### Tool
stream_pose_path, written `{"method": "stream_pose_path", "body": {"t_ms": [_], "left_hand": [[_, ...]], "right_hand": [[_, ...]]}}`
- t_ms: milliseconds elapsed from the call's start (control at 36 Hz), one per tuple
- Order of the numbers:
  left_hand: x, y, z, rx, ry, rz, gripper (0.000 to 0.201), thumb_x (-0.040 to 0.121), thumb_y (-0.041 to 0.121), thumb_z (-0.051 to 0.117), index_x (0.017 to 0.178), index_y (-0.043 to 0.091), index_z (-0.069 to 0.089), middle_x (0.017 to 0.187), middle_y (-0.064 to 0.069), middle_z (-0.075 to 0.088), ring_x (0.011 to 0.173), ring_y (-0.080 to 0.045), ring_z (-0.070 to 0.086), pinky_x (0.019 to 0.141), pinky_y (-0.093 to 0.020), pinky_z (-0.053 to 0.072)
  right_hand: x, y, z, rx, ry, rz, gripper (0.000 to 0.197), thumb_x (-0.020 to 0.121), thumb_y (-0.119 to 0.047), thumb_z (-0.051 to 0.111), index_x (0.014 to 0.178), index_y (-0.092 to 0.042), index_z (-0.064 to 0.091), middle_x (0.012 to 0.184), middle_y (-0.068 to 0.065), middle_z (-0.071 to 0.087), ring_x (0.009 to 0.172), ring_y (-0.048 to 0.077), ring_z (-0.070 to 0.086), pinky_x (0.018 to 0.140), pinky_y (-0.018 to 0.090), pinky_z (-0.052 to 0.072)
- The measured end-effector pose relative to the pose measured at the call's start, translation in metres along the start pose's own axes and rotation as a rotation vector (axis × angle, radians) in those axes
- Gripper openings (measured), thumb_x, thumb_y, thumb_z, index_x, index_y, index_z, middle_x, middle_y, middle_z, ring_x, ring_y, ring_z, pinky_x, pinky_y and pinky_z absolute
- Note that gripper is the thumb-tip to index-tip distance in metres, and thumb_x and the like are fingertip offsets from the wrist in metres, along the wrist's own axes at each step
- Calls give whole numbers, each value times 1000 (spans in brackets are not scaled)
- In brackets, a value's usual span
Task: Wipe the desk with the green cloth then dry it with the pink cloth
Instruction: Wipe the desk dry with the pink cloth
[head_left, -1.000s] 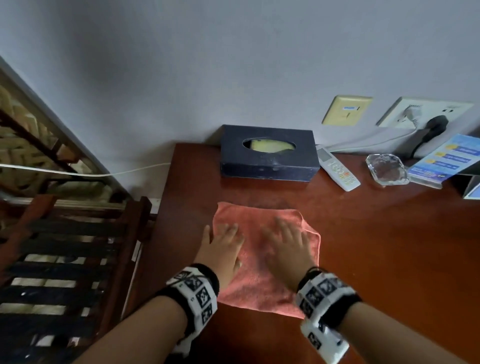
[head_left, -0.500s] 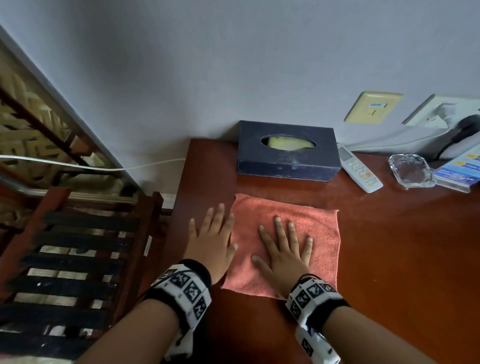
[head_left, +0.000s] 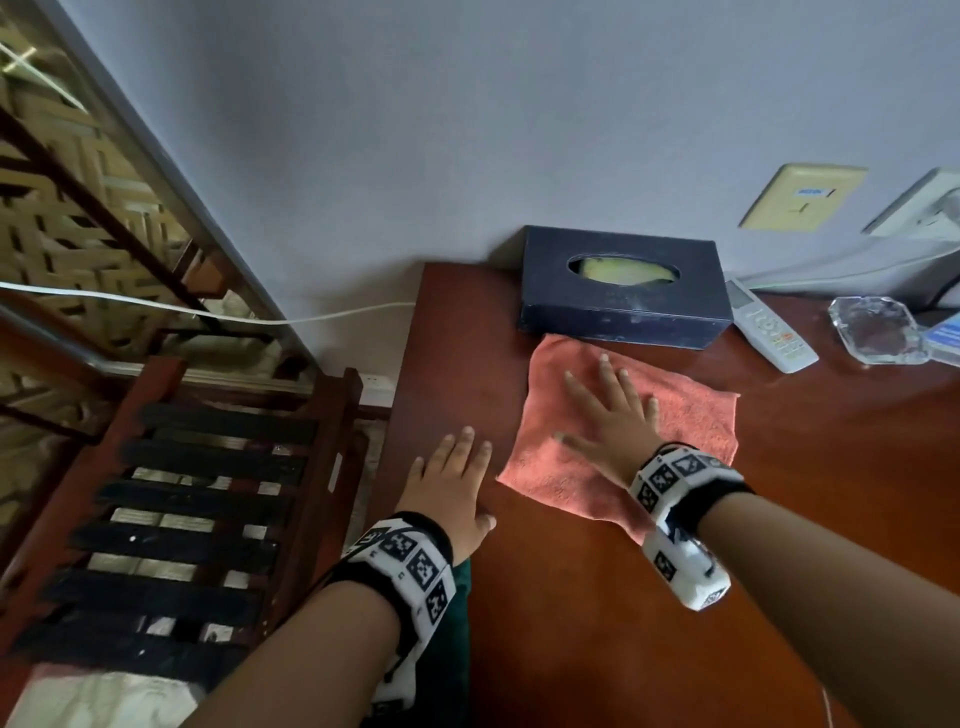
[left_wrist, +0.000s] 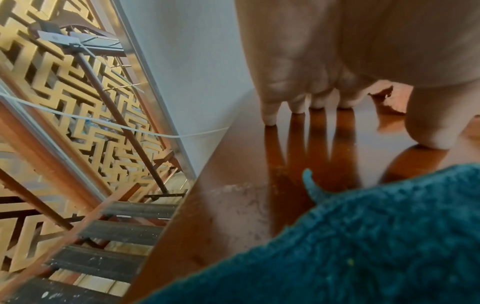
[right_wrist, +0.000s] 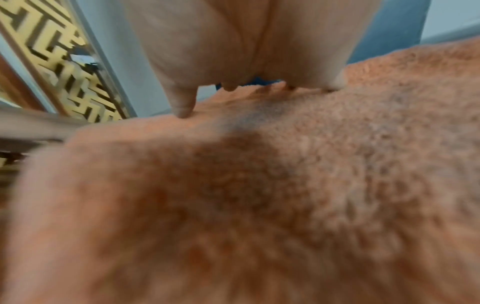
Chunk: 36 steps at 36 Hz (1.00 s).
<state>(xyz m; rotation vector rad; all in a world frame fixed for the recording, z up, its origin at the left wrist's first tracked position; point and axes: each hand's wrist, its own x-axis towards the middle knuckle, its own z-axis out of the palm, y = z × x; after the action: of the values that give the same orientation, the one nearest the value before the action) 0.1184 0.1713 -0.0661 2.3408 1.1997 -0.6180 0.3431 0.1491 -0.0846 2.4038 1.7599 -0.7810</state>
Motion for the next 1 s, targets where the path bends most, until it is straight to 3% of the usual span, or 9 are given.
{"method": "stream_pose_path", "body": {"t_ms": [167, 278, 333, 444, 583, 861, 1000], "left_hand": [[1, -4, 2, -11, 10, 23, 83, 94, 45, 47, 150, 25, -10, 157, 2, -19, 145, -18, -12, 118, -43, 3], [2, -4, 5, -18, 26, 33, 83, 93, 44, 47, 150, 25, -9, 157, 1, -19, 145, -18, -12, 117, -45, 3], [2, -5, 6, -14, 25, 37, 83, 93, 44, 47, 150, 24, -10, 157, 1, -20, 145, -18, -13, 117, -44, 2], [3, -5, 6, -7, 25, 37, 82, 94, 46, 45, 150, 24, -12, 156, 1, -22, 145, -18, -14, 117, -44, 1], [3, -5, 6, 14, 19, 34, 82, 94, 48, 44, 150, 22, -10, 156, 1, -23, 145, -19, -15, 118, -44, 1], [6, -9, 9, 14, 16, 37, 84, 93, 49, 44, 149, 27, -14, 155, 3, -24, 145, -17, -15, 118, -43, 2], [5, -8, 9, 15, 5, 34, 82, 94, 49, 43, 149, 26, -14, 155, 2, -25, 144, -18, -16, 118, -44, 0]], "right_hand": [[-2, -17, 20, -135, -96, 11, 83, 88, -72, 26, 141, -39, -30, 146, 1, -45, 136, 28, -38, 107, 61, -18], [-23, -36, 39, -179, -148, -97, 85, 68, -77, -2, 132, -36, -40, 138, -2, -55, 131, 27, -46, 104, 61, -24], [-26, -40, 45, -184, -161, -123, 84, 66, -74, -7, 133, -35, -38, 136, -5, -56, 130, 24, -47, 104, 62, -25], [-17, -40, 42, -178, -148, -139, 82, 69, -75, -4, 138, -41, -32, 140, -9, -51, 132, 21, -44, 102, 59, -26], [16, -42, 26, -144, -111, -93, 71, 91, -66, 22, 144, -46, -21, 147, -11, -42, 137, 20, -37, 109, 61, -18], [49, 1, 0, -117, -25, -75, 69, 90, -67, 25, 146, -49, -10, 153, -16, -31, 142, 16, -27, 111, 56, -16], [23, -11, 14, -107, -26, 6, 74, 89, -70, 24, 143, -48, -20, 150, -8, -40, 139, 22, -35, 110, 60, -17]]}}
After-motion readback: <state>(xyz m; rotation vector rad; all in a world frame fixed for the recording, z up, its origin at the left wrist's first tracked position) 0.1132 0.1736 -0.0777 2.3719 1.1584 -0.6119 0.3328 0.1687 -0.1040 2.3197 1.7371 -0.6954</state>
